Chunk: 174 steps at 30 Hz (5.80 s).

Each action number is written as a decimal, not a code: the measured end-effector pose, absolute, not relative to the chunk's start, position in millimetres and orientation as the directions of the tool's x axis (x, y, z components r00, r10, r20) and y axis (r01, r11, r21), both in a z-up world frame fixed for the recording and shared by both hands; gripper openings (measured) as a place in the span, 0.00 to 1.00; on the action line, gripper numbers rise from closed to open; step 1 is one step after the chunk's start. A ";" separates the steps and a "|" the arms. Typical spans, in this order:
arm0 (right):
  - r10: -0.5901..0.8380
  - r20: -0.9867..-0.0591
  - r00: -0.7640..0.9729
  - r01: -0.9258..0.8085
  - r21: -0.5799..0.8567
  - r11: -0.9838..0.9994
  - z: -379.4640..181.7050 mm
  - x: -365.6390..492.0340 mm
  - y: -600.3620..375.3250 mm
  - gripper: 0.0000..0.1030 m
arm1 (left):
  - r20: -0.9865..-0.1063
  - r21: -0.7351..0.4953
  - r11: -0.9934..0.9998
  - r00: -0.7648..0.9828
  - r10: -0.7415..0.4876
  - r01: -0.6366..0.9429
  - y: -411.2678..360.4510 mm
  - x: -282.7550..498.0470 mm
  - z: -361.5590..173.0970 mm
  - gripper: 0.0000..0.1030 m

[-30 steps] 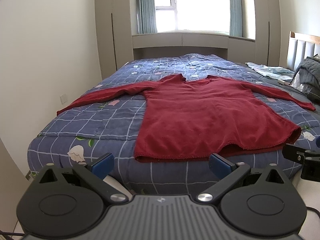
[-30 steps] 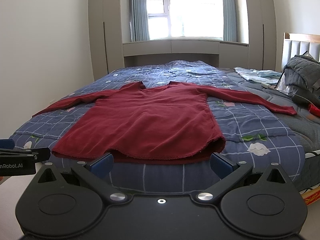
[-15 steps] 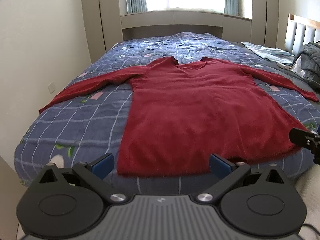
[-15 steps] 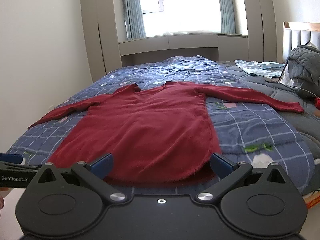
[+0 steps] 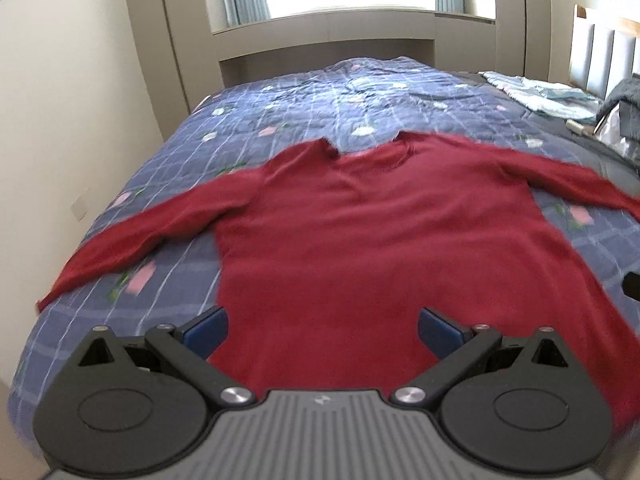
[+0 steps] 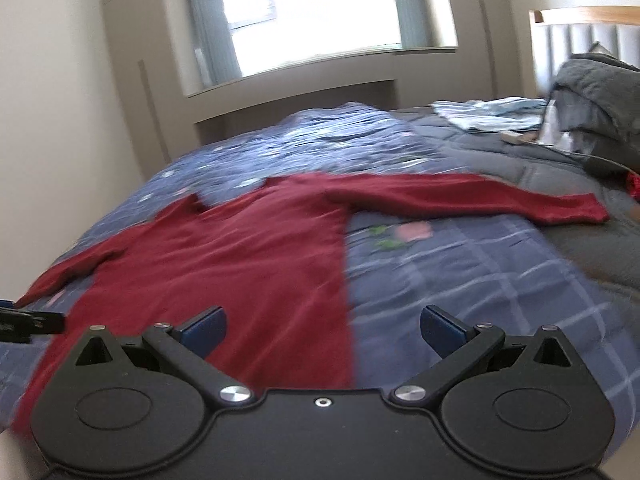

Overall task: Fold small clothes
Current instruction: 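Move both tools down toward the red sweater's sleeves, then grasp a sweater sleeve cuff with the right gripper and lift it, then lay the sleeve across the sweater body and open the right gripper, then grasp the other sleeve cuff with the left gripper and lift it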

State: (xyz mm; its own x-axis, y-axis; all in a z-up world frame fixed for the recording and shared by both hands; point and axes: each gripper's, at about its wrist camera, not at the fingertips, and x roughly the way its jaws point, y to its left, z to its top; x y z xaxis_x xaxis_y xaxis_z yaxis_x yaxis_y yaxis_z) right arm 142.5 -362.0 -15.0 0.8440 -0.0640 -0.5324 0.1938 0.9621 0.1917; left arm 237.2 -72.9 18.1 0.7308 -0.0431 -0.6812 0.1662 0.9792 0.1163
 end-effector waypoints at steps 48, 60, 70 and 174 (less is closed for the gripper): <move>-0.489 -0.474 0.732 0.627 0.186 0.757 15.8 306.1 -605.5 0.06 | -0.694 -0.123 0.956 0.666 -0.274 0.265 -186.6 492.9 12.2 1.00; 0.016 -0.273 0.962 -0.021 -0.018 1.000 114.6 402.8 -364.5 0.06 | -0.599 -0.237 0.969 0.775 -0.203 0.070 -29.7 474.7 73.0 1.00; 0.255 -0.422 0.870 -0.372 -0.224 0.901 35.6 427.3 -183.5 0.06 | -0.633 -0.232 0.970 0.768 -0.098 -0.068 62.2 468.0 40.8 1.00; 0.065 -0.571 0.819 -0.131 -0.075 0.989 -31.9 290.7 -339.4 0.99 | -0.691 -0.091 0.972 0.716 0.094 -0.216 50.1 392.8 -44.1 1.00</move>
State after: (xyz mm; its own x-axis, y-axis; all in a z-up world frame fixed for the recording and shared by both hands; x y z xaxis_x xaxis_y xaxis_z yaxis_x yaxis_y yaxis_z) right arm 290.7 -339.4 -31.9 0.8186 0.0653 -0.5706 -0.1310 0.9886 -0.0747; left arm 392.8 50.1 -44.1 0.7163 0.0941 -0.6914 -0.2159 0.9721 -0.0915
